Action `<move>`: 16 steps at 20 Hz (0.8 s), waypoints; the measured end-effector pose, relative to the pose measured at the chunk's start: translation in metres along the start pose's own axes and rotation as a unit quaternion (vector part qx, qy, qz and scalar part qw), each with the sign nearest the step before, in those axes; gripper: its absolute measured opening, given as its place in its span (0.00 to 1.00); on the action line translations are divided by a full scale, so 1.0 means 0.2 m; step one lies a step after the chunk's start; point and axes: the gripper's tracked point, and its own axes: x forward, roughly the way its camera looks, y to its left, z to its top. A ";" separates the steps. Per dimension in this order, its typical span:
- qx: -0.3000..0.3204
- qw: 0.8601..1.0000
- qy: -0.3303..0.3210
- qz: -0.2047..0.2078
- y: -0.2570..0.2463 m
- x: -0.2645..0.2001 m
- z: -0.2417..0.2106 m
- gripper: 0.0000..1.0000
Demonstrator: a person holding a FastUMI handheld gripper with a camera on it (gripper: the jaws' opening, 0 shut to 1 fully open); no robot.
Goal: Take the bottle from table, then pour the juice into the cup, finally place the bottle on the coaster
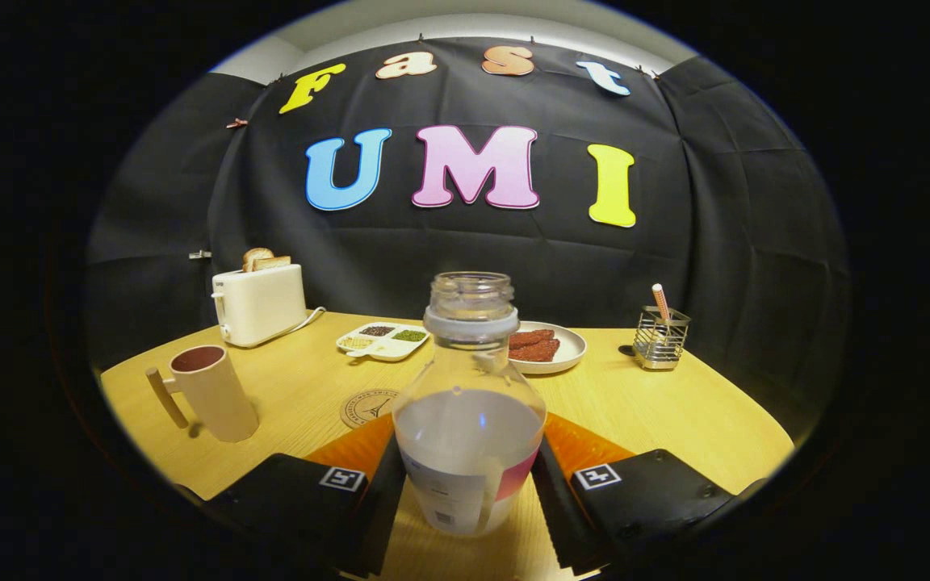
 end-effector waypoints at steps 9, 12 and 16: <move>-0.113 0.993 -0.001 0.024 0.07 0.00 0.13 0.75; -0.174 0.984 -0.009 0.026 0.15 0.04 0.23 0.75; -0.282 0.958 -0.038 0.042 0.32 0.09 0.37 0.75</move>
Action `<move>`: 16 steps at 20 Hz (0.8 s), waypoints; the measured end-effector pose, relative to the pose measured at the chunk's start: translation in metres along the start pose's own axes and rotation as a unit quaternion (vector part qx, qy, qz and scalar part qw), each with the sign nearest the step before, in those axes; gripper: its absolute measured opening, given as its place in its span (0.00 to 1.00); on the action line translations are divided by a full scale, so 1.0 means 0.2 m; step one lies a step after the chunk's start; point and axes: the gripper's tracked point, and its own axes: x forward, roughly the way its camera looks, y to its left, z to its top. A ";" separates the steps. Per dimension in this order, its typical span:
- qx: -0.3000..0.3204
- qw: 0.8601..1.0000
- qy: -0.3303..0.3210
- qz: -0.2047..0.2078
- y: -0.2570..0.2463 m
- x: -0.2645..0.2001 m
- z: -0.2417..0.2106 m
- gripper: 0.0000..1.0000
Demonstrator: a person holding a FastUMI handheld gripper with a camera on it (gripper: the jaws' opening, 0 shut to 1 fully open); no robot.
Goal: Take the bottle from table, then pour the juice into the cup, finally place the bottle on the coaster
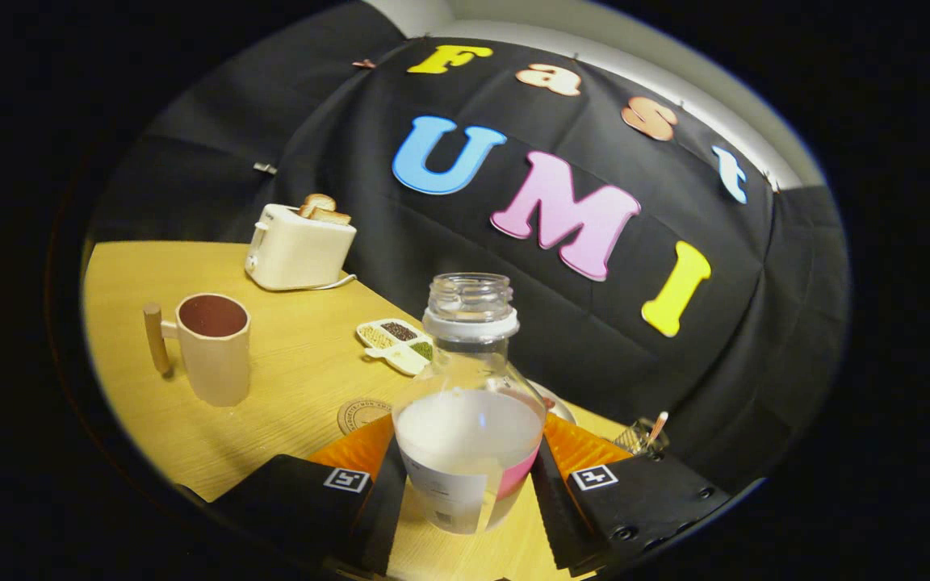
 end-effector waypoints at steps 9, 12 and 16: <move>-0.147 0.988 -0.016 0.047 0.34 0.14 0.22 0.75; -0.197 0.979 0.009 0.055 0.45 0.19 0.18 0.75; -0.283 0.956 -0.016 0.069 0.57 0.23 0.22 0.75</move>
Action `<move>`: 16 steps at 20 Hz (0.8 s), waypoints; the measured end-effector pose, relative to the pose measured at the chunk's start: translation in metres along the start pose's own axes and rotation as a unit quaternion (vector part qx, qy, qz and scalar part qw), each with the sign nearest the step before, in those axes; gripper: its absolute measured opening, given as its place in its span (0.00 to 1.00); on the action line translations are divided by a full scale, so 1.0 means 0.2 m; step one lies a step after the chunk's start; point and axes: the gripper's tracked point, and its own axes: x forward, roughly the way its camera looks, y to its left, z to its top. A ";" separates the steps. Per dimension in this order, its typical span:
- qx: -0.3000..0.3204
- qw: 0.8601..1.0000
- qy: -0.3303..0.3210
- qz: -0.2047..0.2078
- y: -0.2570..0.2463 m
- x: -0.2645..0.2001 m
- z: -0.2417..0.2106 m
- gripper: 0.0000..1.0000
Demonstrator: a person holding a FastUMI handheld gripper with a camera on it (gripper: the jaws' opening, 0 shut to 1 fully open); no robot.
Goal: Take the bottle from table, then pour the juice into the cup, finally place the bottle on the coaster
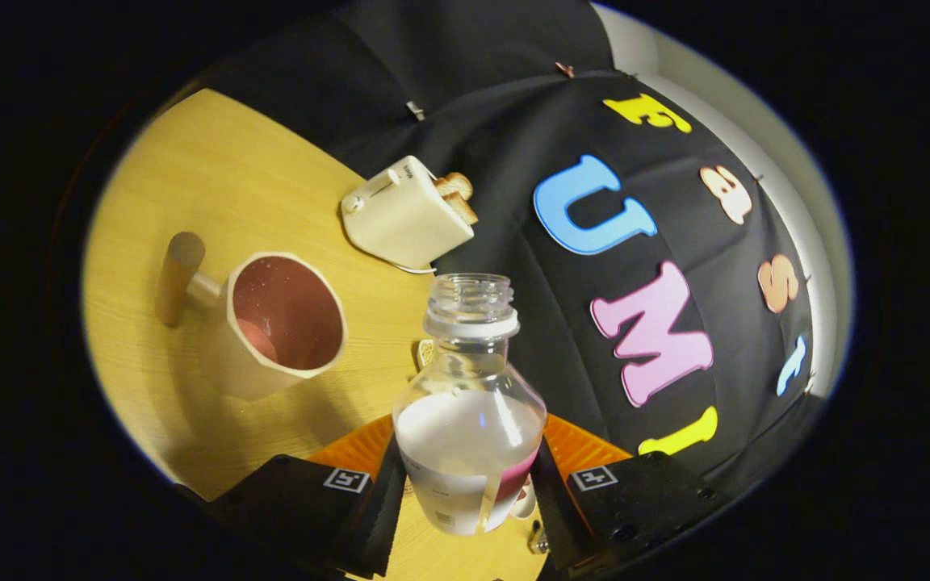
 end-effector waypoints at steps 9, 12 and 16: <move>-0.106 0.994 -0.004 0.032 0.15 0.09 0.04 0.75; -0.148 0.988 -0.004 0.039 0.17 0.10 0.04 0.75; -0.185 0.981 -0.001 0.048 0.17 0.14 0.02 0.75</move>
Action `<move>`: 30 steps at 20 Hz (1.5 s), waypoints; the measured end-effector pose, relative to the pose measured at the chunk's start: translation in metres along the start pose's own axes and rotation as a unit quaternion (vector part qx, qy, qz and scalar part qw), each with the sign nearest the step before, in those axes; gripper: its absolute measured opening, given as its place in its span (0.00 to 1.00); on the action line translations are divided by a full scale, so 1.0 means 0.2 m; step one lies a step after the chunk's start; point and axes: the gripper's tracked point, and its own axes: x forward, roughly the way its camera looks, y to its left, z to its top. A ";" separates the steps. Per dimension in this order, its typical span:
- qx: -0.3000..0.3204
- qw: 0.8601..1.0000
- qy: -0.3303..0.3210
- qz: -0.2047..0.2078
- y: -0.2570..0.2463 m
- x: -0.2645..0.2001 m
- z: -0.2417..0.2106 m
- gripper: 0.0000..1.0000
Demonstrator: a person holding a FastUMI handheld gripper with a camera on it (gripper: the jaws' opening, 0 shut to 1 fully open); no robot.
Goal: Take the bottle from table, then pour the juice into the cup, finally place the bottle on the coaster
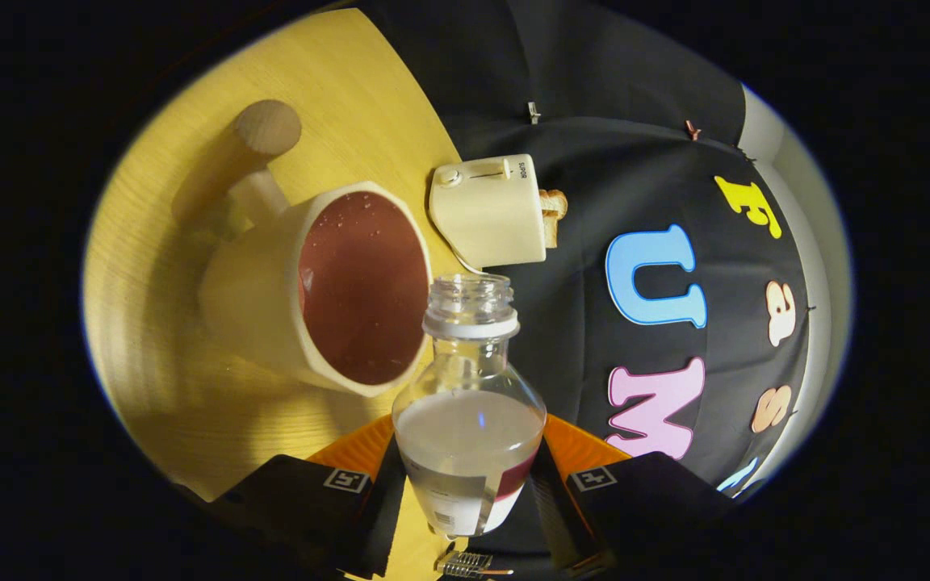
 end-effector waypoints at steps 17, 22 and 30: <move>-0.156 0.986 -0.057 -0.001 -0.08 -0.01 0.05 0.75; -0.190 0.980 -0.068 -0.002 -0.08 -0.01 0.06 0.75; -0.220 0.973 -0.070 0.002 -0.09 0.00 0.04 0.75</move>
